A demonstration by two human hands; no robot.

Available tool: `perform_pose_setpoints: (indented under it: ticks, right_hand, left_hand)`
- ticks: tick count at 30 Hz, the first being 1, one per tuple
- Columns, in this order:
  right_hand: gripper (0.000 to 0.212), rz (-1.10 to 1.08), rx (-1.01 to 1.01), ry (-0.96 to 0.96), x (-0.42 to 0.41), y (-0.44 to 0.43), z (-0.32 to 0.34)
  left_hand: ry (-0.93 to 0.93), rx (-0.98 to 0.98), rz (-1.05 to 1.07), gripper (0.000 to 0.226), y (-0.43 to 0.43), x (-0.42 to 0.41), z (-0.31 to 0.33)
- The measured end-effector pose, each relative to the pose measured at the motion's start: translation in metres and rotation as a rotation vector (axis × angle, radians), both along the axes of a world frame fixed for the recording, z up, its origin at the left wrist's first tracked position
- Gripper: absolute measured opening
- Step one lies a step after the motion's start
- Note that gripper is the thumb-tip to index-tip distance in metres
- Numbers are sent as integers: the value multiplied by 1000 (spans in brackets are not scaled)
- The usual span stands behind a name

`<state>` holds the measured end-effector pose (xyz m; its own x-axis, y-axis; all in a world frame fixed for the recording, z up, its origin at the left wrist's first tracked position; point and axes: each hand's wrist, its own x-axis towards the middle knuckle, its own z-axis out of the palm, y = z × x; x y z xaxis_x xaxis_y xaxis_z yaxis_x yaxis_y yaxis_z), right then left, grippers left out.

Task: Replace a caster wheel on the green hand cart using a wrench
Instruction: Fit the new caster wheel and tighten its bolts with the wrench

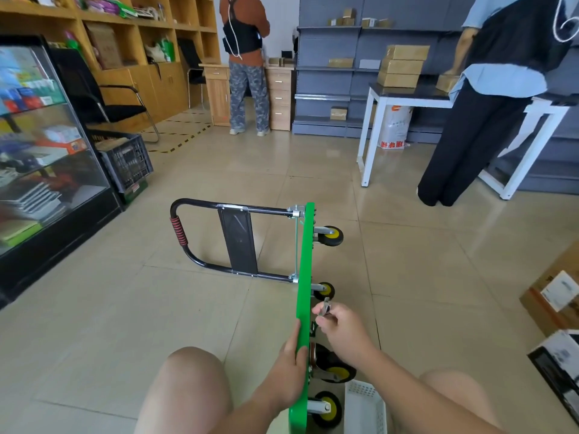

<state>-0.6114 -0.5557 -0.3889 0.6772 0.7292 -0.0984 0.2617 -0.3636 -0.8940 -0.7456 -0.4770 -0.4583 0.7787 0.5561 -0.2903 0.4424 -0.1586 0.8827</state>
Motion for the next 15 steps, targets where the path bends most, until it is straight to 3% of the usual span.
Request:
perform_pose_setpoints:
  ticks: [15]
  right_hand:
    - [14, 24, -66, -10, 2, 7, 1]
  left_hand:
    - [-12, 30, 33, 58, -6, -2, -2]
